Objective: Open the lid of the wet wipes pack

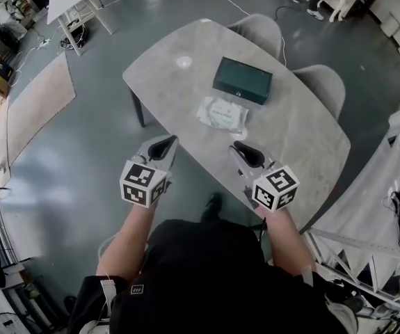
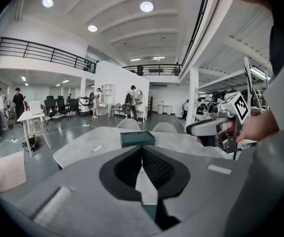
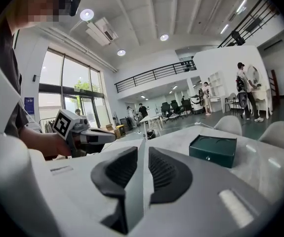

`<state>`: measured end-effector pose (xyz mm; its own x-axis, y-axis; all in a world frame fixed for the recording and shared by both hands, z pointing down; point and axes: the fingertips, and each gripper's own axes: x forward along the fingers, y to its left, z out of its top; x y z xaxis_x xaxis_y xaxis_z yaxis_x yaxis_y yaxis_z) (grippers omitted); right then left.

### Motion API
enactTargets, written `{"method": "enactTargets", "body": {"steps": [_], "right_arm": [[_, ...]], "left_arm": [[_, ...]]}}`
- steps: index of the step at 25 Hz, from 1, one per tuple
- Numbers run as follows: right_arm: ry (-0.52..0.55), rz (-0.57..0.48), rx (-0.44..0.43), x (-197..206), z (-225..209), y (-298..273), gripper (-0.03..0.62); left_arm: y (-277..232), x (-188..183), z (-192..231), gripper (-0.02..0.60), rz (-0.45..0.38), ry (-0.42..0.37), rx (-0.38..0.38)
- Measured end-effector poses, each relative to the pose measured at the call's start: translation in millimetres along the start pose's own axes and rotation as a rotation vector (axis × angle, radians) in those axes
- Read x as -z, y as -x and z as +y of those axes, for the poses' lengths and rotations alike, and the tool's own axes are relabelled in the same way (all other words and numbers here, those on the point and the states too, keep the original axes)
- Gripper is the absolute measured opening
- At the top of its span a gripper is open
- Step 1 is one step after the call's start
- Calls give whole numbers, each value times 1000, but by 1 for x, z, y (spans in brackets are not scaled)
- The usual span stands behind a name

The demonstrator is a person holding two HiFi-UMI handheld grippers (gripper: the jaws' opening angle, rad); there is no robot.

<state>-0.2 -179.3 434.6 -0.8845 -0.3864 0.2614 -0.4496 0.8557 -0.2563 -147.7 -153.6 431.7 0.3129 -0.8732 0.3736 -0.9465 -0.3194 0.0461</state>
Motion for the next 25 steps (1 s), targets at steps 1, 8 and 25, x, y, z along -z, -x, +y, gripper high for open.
{"method": "enactTargets", "body": {"steps": [1,8,25], "right_arm": [[4,12,-7,1,-8,-2,60],[-2,66,15,8,-51,-13,60],[-25,291,117,61,-139,-87,60]], "left_arm": [[-9,-5,0,11,-1,-6,-2],[-61,-17,4,11,22,-24,15],[-193,43,26,14,208,-77,232]]}}
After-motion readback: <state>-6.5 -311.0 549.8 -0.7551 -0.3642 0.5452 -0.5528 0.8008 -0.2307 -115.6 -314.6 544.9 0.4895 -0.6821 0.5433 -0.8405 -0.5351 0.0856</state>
